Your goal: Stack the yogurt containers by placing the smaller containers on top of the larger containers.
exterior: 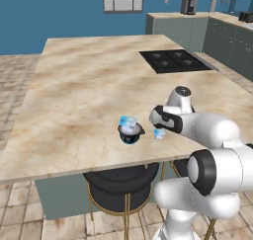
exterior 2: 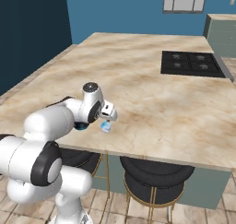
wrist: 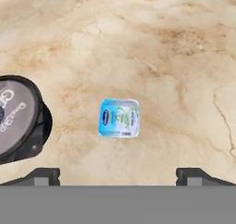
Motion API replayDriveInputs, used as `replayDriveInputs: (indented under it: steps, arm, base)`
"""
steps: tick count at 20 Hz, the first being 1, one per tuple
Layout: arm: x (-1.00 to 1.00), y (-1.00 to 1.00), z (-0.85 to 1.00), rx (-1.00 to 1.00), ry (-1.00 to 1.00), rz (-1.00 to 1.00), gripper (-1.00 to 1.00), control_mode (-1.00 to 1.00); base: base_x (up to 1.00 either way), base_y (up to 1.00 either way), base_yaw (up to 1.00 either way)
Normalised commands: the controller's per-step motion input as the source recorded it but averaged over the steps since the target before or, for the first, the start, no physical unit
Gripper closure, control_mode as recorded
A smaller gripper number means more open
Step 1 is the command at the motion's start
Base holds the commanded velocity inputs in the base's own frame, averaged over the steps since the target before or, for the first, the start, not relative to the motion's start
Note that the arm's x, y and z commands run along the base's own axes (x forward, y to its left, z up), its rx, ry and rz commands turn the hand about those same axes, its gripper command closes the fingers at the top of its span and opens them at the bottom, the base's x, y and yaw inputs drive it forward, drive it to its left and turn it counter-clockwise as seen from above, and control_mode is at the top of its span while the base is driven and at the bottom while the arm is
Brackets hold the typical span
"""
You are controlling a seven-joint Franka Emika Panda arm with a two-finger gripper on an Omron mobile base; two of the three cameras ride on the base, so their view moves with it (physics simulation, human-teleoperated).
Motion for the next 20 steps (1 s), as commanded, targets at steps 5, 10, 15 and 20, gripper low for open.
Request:
replayDriveInputs:
  steps: [5, 10, 15, 20]
  arm:
    - [0.07, -0.05, -0.18, 0.00, 0.00, 0.00, -1.00, -1.00]
    - [0.07, 0.00, -0.22, 0.00, 0.00, 0.00, -1.00, -1.00]
    - [0.14, 0.00, -0.19, 0.00, 0.00, 0.00, -1.00, -1.00]
    - [0.19, 0.00, -0.17, 0.00, 0.00, 0.00, -1.00, -1.00]
  base:
    - [0.00, 0.00, 0.00]
    - [0.00, 0.00, 0.00]
    - [0.00, 0.00, 0.00]
    - [0.00, 0.00, 0.00]
